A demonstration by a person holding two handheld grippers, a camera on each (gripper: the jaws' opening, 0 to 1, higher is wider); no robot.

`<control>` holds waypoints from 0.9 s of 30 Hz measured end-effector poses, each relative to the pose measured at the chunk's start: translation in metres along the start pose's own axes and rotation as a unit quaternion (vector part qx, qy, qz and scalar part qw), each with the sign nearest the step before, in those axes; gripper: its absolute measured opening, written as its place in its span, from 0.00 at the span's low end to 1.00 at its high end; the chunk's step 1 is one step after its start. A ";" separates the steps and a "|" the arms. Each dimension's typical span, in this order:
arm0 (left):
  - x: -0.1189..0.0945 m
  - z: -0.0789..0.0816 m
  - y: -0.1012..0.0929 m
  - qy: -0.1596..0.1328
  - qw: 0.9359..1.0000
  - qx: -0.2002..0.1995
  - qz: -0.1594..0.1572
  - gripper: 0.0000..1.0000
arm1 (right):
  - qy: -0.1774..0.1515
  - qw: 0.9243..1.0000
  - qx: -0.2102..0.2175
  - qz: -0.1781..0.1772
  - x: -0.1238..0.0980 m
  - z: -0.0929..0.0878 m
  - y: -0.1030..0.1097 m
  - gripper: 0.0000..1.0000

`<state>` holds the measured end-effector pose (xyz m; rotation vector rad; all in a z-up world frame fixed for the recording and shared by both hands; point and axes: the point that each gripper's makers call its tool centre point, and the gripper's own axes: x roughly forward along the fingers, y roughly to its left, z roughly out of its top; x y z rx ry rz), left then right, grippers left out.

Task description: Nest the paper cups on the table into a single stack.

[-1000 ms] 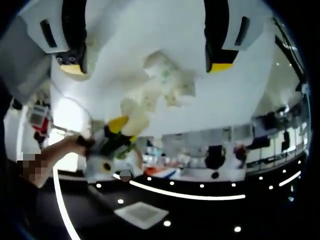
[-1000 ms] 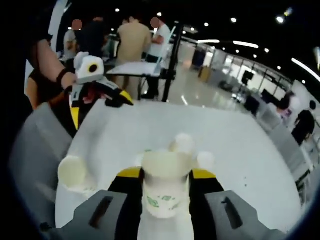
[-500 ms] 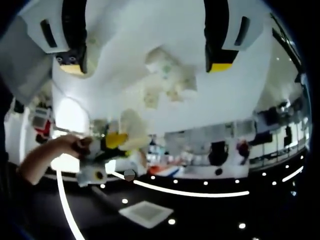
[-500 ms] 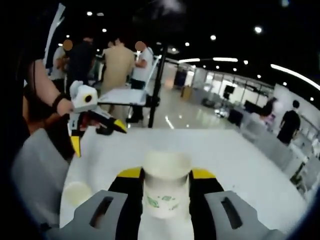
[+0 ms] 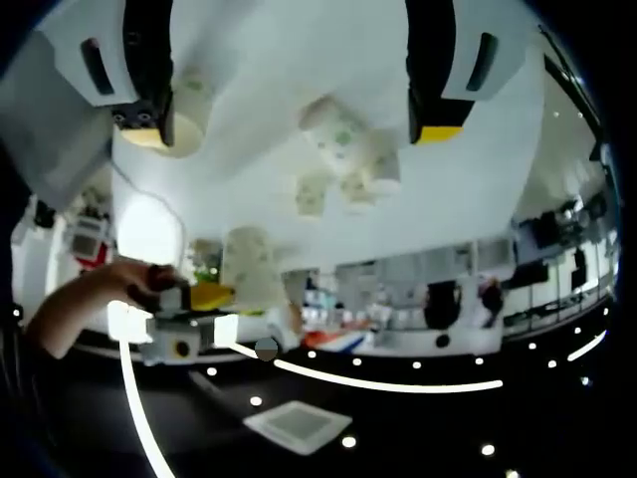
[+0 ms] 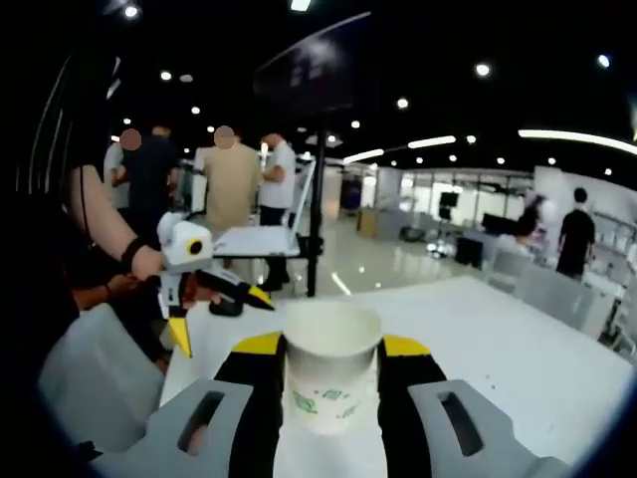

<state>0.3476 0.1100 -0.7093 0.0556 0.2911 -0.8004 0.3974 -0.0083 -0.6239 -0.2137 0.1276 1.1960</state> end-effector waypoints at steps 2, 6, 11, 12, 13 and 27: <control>0.000 0.000 -0.001 0.000 1.000 0.000 -0.001 0.96 | -0.019 1.000 0.001 -0.006 -0.003 0.004 0.002 0.34; 0.002 -0.001 -0.004 0.000 1.000 0.001 -0.007 0.96 | -0.042 0.999 0.023 -0.010 -0.009 0.010 0.006 0.34; 0.003 -0.002 -0.007 0.002 1.000 0.004 -0.012 0.96 | -0.064 0.997 0.030 -0.012 -0.016 0.015 0.014 0.34; 0.003 -0.003 -0.008 0.003 1.000 0.004 -0.014 0.96 | -0.067 0.997 0.029 -0.011 -0.017 0.015 0.017 0.34; 0.004 -0.004 -0.008 0.004 1.000 0.005 -0.015 0.96 | -0.068 0.997 0.028 -0.010 -0.017 0.015 0.018 0.34; 0.006 -0.005 -0.010 0.011 1.000 0.008 -0.020 0.96 | -0.109 0.993 0.044 0.002 -0.030 0.030 0.033 0.34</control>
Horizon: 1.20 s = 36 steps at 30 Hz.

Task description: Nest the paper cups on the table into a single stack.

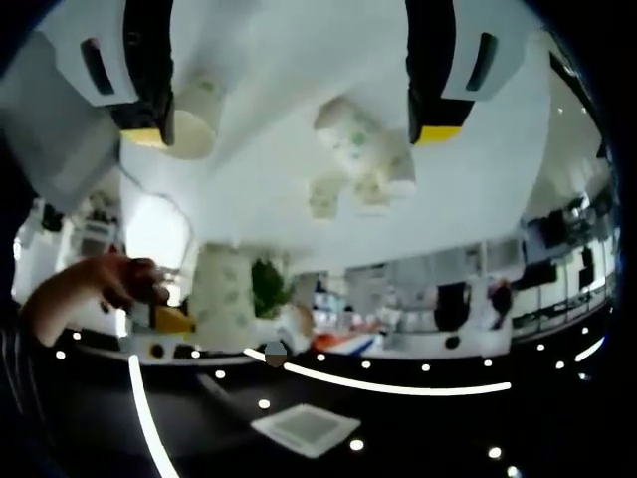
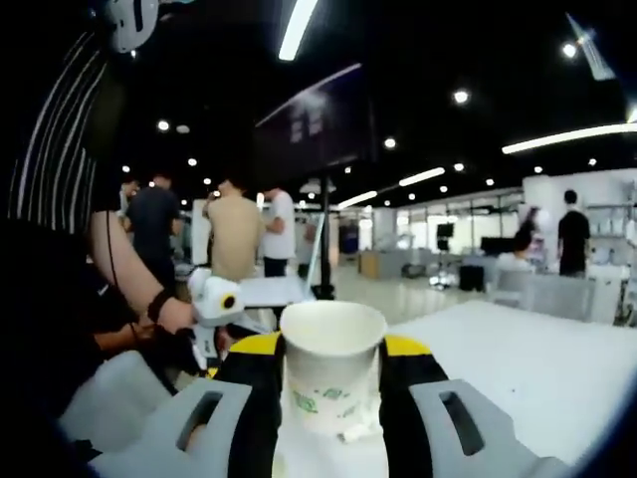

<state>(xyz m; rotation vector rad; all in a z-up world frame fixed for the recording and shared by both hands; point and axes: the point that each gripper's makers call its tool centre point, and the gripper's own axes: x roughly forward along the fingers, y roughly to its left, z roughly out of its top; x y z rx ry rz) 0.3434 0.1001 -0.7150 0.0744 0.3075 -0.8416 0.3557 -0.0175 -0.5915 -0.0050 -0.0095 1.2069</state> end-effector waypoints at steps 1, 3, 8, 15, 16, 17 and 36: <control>0.000 0.000 -0.001 0.001 1.000 -0.001 -0.001 0.96 | 0.005 1.000 -0.004 0.004 0.000 -0.001 0.003 0.34; 0.000 0.000 -0.001 -0.002 1.000 -0.007 0.000 0.96 | 0.008 1.000 -0.006 0.009 0.000 -0.003 0.008 0.34; 0.000 -0.002 -0.002 -0.002 1.000 -0.009 0.003 0.96 | 0.004 1.000 0.000 0.024 0.002 -0.006 0.021 0.34; -0.004 -0.007 -0.003 0.005 1.000 -0.012 0.001 0.96 | 0.009 0.999 0.015 0.048 0.002 -0.022 0.040 0.34; -0.005 -0.008 -0.002 0.005 1.000 -0.010 0.003 0.96 | 0.012 0.999 0.013 0.051 0.002 -0.025 0.044 0.34; -0.006 -0.008 -0.001 0.005 1.000 -0.011 0.004 0.96 | 0.015 0.998 0.011 0.054 0.002 -0.028 0.046 0.34; -0.014 -0.011 0.001 0.010 1.000 -0.015 0.017 0.98 | 0.041 0.996 0.030 0.076 0.005 -0.072 0.071 0.34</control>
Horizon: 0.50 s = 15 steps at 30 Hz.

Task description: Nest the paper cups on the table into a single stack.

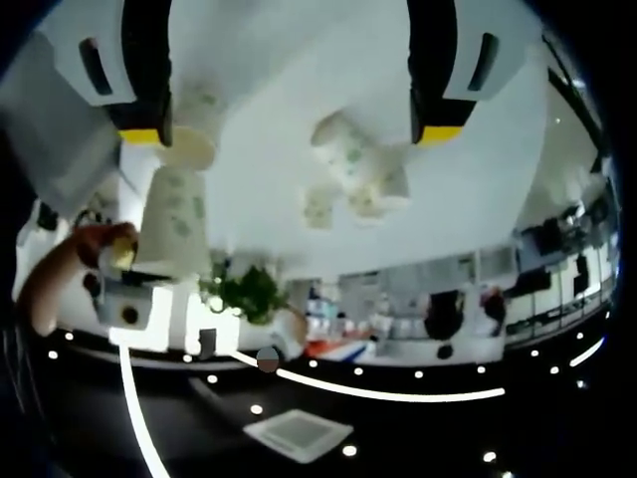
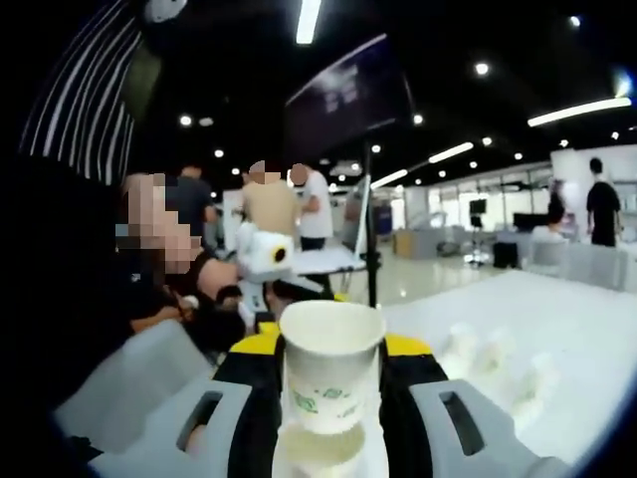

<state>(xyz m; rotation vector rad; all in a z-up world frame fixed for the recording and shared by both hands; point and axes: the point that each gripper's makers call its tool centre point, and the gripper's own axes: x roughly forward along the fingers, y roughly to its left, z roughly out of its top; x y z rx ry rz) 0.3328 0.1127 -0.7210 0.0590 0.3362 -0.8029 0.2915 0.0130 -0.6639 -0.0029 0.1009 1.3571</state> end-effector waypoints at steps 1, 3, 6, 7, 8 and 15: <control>0.000 0.000 0.000 0.000 1.000 0.000 0.000 0.98 | 0.003 1.000 0.000 0.002 0.000 -0.003 0.002 0.34; 0.000 -0.002 0.000 0.002 1.000 0.000 0.000 0.98 | 0.007 1.000 0.002 0.005 0.000 -0.006 0.003 0.34; 0.000 -0.001 0.002 0.001 1.000 -0.001 0.005 0.98 | 0.008 1.000 0.007 0.006 -0.001 -0.010 0.003 0.34; -0.001 0.000 0.003 -0.002 1.000 -0.003 0.007 0.98 | 0.008 1.000 0.006 0.006 -0.001 -0.010 0.003 0.34; -0.001 0.000 0.004 -0.003 1.000 -0.004 0.009 0.98 | 0.011 1.000 0.004 0.005 -0.001 -0.012 0.003 0.34; -0.004 -0.004 0.005 -0.001 1.000 -0.010 0.017 0.98 | 0.015 1.000 0.008 0.003 -0.001 -0.020 0.003 0.34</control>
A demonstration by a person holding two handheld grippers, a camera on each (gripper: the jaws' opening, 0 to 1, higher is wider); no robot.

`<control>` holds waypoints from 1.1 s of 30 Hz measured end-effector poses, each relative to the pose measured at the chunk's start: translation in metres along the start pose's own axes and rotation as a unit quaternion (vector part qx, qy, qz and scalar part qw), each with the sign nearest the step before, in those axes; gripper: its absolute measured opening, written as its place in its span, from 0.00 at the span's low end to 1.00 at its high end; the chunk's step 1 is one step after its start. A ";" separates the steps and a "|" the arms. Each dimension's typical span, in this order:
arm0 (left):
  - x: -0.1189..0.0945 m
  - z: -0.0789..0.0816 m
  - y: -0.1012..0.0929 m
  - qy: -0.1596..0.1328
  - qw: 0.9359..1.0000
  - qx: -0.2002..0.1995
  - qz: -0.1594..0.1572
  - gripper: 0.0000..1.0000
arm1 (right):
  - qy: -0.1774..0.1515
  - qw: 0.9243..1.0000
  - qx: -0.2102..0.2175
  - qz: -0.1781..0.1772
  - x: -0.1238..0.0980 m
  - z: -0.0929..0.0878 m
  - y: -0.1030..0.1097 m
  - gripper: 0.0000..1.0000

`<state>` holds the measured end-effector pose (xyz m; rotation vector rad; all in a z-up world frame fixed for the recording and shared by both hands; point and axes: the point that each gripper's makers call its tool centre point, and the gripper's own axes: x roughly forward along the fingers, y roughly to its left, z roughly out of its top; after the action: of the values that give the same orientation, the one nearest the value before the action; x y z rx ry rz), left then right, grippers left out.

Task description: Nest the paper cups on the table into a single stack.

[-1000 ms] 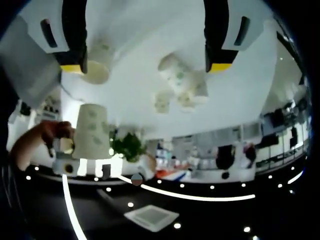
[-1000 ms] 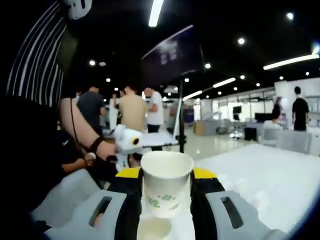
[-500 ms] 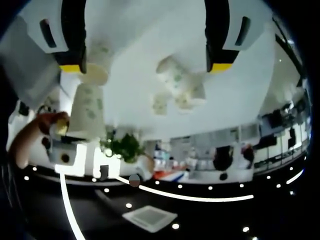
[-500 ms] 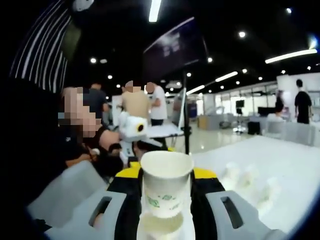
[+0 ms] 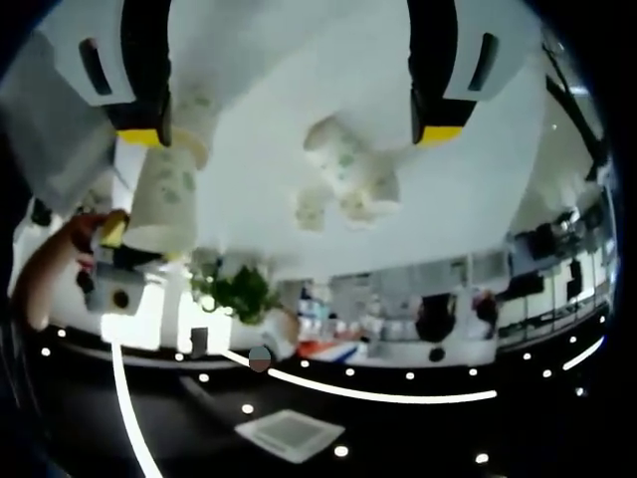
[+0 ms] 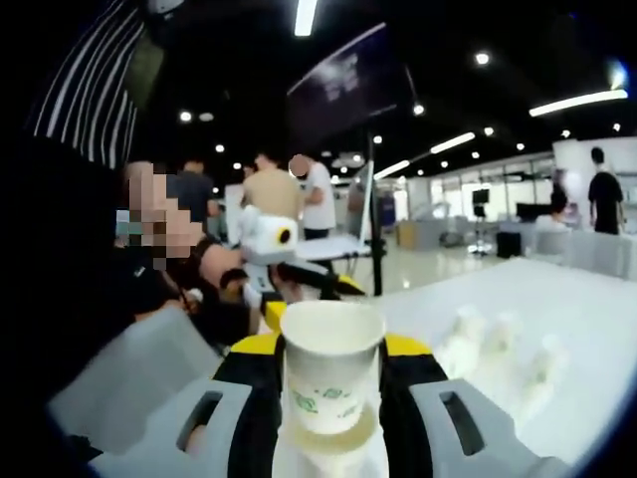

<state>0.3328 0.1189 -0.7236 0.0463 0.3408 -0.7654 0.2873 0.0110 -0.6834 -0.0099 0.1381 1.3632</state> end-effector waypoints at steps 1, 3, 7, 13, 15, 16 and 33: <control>0.000 -0.001 0.000 0.000 1.000 -0.001 0.001 0.98 | 0.002 1.000 0.001 0.000 0.000 -0.002 0.000 0.34; -0.002 -0.002 0.001 0.001 1.000 -0.002 0.003 0.98 | 0.004 1.000 0.001 0.002 0.001 -0.003 0.000 0.34; -0.006 -0.002 0.007 0.000 1.000 -0.007 0.011 0.98 | 0.007 1.000 0.000 0.000 0.002 -0.007 -0.001 0.34; -0.008 -0.004 0.011 0.002 1.000 -0.010 0.019 0.98 | 0.012 1.000 0.005 -0.003 0.003 -0.015 -0.001 0.34; -0.009 -0.004 0.011 0.004 1.000 -0.010 0.018 0.98 | 0.015 1.000 0.008 -0.006 0.003 -0.019 -0.001 0.34; -0.009 -0.005 0.011 0.004 1.000 -0.010 0.018 0.98 | 0.015 1.000 0.007 -0.008 0.002 -0.021 -0.002 0.34; -0.008 -0.009 0.008 0.011 1.000 -0.015 0.015 0.98 | 0.048 0.999 0.009 -0.011 0.001 -0.045 0.000 0.37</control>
<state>0.3303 0.1317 -0.7302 0.0325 0.3717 -0.7295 0.2831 0.0085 -0.7284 -0.0619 0.2310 1.3399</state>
